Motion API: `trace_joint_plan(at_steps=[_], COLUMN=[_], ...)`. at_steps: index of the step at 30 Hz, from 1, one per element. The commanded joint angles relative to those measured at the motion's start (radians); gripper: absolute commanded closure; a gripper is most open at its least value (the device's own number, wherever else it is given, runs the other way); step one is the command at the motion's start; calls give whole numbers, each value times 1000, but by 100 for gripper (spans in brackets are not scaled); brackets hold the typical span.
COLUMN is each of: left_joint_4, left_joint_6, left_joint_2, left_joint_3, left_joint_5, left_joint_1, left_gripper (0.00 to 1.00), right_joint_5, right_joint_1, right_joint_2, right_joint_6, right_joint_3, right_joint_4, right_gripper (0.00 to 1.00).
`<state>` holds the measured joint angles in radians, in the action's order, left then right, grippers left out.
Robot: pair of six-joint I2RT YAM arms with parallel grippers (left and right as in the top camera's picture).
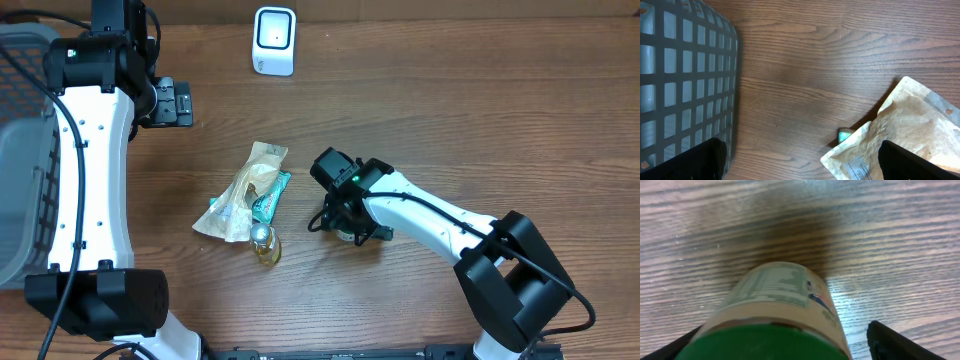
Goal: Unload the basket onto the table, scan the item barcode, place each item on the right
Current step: 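Close the right gripper around the green-capped jar, then lift and tilt the green-capped jar with the right gripper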
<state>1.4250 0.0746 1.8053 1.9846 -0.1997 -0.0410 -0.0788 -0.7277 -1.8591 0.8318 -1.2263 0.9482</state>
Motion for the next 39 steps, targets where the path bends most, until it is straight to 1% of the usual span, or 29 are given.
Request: trace_joint_plan(at_steps=[1,2,6,8,16,20,23,28,31,33,35,37,39], left_joint_4=[0,0,0,0,0,-1,0,-1,0,0,0,0,0], left_joint_6=[-7,-7,-7,-7,-7,-7,-7,-7,-7,-7,-7,-7,-7], left_joint_2=[0,0,0,0,0,0,0,0,0,0,0,0,0], left_joint_3=[12,12,12,12,12,12,12,12,12,12,12,12,12], left_joint_5=[-10,-10,-10,-10,-10,-10,-10,-10,-10,-10,-10,-10,-10], left_joint_1=[2,2,2,2,2,2,2,2,2,2,2,2,2], left_gripper=[0,0,0,0,0,0,0,0,0,1,0,1,0], right_joint_5=[-10,-10,-10,-10,-10,-10,-9,10,68,131,233,369,502], right_joint_1=[3,3,3,3,3,5,22,66,93,116,139,159,173], right_joint_2=[-6,-6,-6,-6,-6,-6,-1,22,40,49,57,62,63], right_joint_6=[6,6,6,6,6,6,6,-2,-55,-59,-74,-134,-184], right_joint_3=[-38,-38,-38,-38,-37,-38,-58,-136,-188,-223,-251,-263,-264], right_joint_4=[-2,-1,0,0,0,9,54,186,253,296,325,330,329], right_gripper=[21,23,25,32,31,33,35,40,47,52,65,74,75])
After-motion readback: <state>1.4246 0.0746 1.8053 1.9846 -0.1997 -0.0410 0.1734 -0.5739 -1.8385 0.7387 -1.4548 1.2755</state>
